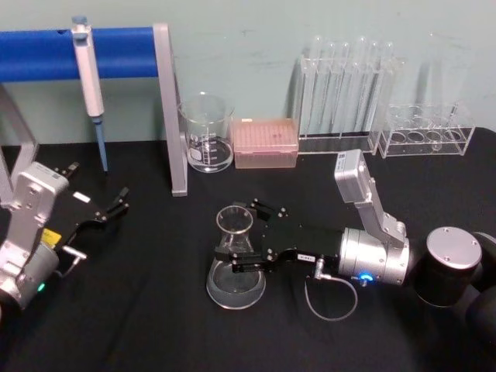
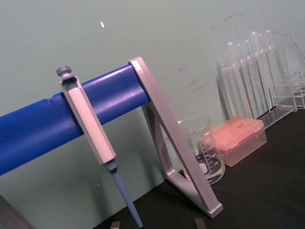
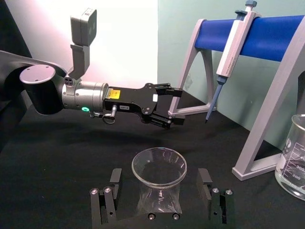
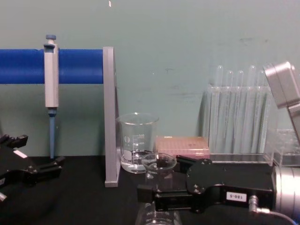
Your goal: Grasp the erlenmeyer flask with one hand, shake it three times, then place it back.
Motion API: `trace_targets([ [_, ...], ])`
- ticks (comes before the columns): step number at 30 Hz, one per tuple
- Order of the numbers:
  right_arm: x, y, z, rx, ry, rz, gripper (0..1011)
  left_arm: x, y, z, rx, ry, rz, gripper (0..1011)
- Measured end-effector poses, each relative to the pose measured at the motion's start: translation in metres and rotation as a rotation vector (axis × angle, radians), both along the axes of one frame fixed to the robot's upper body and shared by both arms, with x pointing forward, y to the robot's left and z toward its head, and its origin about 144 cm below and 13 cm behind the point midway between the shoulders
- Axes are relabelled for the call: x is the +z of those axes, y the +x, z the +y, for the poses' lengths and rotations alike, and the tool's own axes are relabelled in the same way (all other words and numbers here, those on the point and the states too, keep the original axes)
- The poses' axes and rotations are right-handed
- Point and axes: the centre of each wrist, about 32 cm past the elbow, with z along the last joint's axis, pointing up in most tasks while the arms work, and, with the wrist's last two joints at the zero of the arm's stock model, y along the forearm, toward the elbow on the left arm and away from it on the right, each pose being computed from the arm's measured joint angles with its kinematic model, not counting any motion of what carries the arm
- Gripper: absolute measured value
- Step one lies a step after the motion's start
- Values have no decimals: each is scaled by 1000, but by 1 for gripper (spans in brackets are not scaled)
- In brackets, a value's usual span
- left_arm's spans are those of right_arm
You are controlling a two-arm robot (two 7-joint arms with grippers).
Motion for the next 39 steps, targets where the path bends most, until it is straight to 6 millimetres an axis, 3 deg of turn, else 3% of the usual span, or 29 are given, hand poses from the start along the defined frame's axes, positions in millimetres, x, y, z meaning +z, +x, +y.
trace_targets([
  [6, 0, 0, 0, -1, 0, 0, 996, 0, 0, 0, 0, 0, 0, 1001],
  [10, 0, 0, 0, -1, 1, 1, 941, 0, 0, 0, 0, 0, 0, 1001],
  [18, 0, 0, 0, -1, 1, 1, 734, 0, 0, 0, 0, 0, 0, 1001],
  [22, 0, 0, 0, -1, 1, 1, 568, 0, 0, 0, 0, 0, 0, 1001],
  [27, 0, 0, 0, -1, 1, 1, 456, 0, 0, 0, 0, 0, 0, 1001],
  [39, 0, 0, 0, -1, 1, 1, 456, 0, 0, 0, 0, 0, 0, 1001],
])
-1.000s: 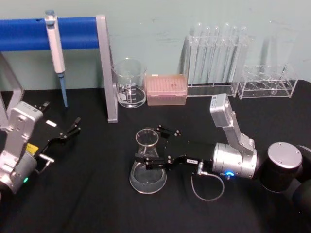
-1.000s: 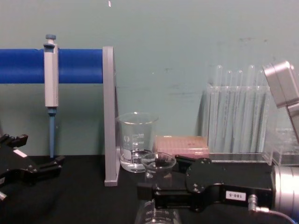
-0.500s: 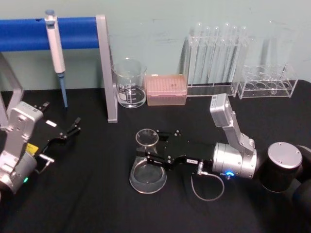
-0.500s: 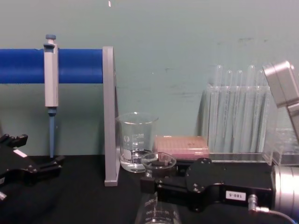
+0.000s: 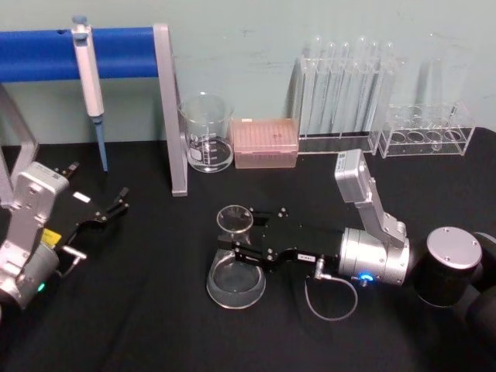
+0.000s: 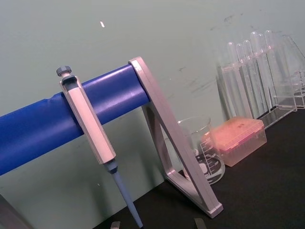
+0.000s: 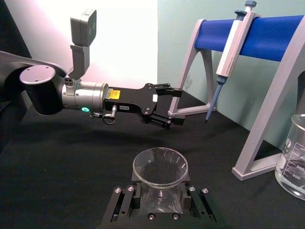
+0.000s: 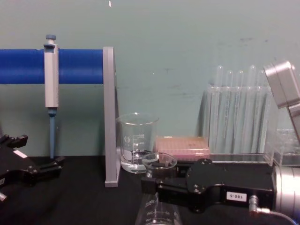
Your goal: Grasp the erlenmeyer flask with one hand, shake it three times, then place it back.
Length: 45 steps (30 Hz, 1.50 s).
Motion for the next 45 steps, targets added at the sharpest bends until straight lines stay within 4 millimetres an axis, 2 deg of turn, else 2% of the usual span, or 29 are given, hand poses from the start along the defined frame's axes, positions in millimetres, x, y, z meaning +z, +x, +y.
trace_targets([
  [11, 2, -2, -2, -24, -1, -10, 456, 0, 0, 0, 0, 0, 0, 1001],
  [19, 25, -6, -4, -108, 20, -51, 453, 0, 0, 0, 0, 0, 0, 1001],
  [30, 75, -17, 0, -275, 73, -136, 456, 0, 0, 0, 0, 0, 0, 1001],
  [38, 91, -34, 4, -401, 138, -177, 456, 0, 0, 0, 0, 0, 0, 1001],
  [45, 92, -45, 8, -465, 176, -184, 456, 0, 0, 0, 0, 0, 0, 1001],
])
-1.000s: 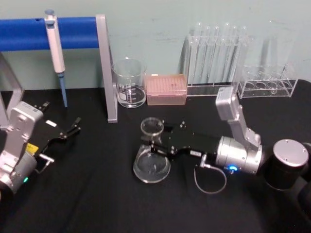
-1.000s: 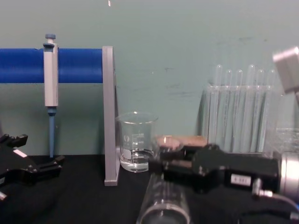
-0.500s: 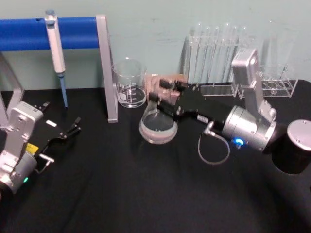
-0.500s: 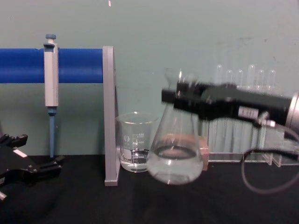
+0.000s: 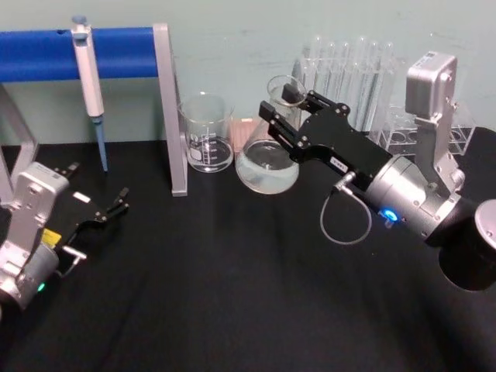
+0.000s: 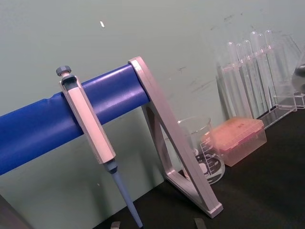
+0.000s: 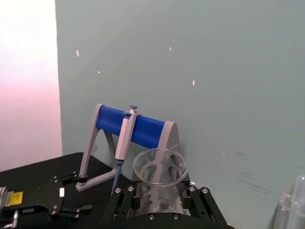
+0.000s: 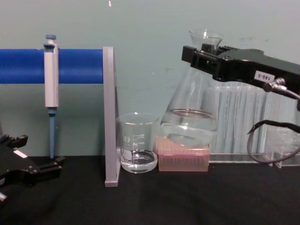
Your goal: Grasp the erlenmeyer flask with one hand, shake it three times, then place it back.
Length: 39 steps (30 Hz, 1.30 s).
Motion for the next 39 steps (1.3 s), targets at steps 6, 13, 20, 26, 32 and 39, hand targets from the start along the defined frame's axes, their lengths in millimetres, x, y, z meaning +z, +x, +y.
trace_targets([
  [6, -2, -5, 2, -33, 15, 10, 456, 0, 0, 0, 0, 0, 0, 1001],
  [13, -4, -6, 2, -46, 20, 29, 456, 0, 0, 0, 0, 0, 0, 1001],
  [20, -5, -5, 2, -39, 13, 50, 456, 0, 0, 0, 0, 0, 0, 1001],
  [26, -4, -1, 8, 14, -2, 52, 456, 0, 0, 0, 0, 0, 0, 1001],
  [32, -4, 3, 21, 112, -18, 52, 456, 0, 0, 0, 0, 0, 0, 1001],
  [39, -3, 8, 42, 260, -36, 55, 456, 0, 0, 0, 0, 0, 0, 1001],
])
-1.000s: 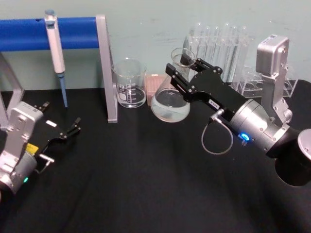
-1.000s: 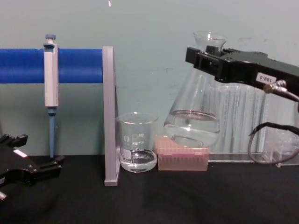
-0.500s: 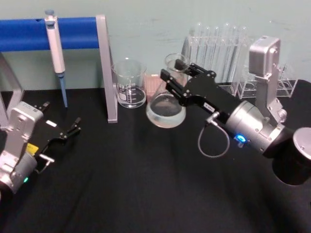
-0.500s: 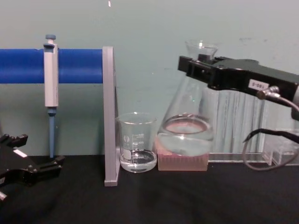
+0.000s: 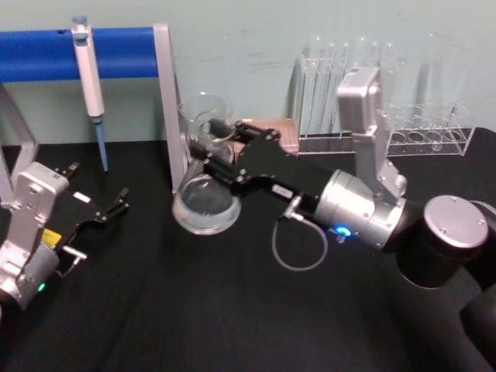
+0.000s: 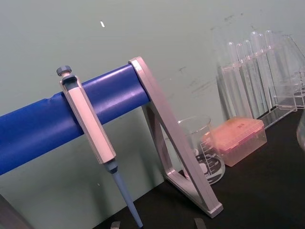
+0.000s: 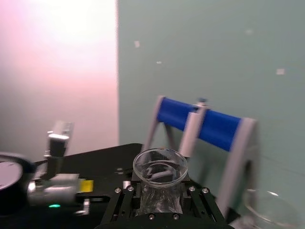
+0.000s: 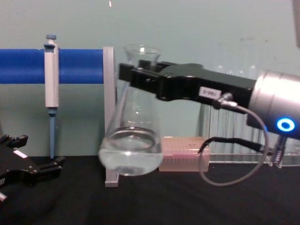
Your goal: Grasp the erlenmeyer flask with one hand, shake it three times, then place it back.
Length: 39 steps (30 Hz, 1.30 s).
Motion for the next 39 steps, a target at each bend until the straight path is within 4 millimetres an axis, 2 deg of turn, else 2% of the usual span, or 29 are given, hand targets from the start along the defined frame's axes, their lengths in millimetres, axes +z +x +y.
trace_targets([
  [6, 0, 2, 15, 86, -7, 4, 456, 0, 0, 0, 0, 0, 0, 1001],
  [11, 0, 3, 19, 110, -6, 3, 456, 0, 0, 0, 0, 0, 0, 1001],
  [18, -1, 1, 10, 59, 1, 0, 456, 0, 0, 0, 0, 0, 0, 1001],
  [23, -1, -2, -7, -36, 13, -4, 456, 0, 0, 0, 0, 0, 0, 1001],
  [28, 1, -11, -37, -193, 22, -14, 456, 0, 0, 0, 0, 0, 0, 1001],
  [39, 3, -35, -86, -459, 31, -4, 456, 0, 0, 0, 0, 0, 0, 1001],
])
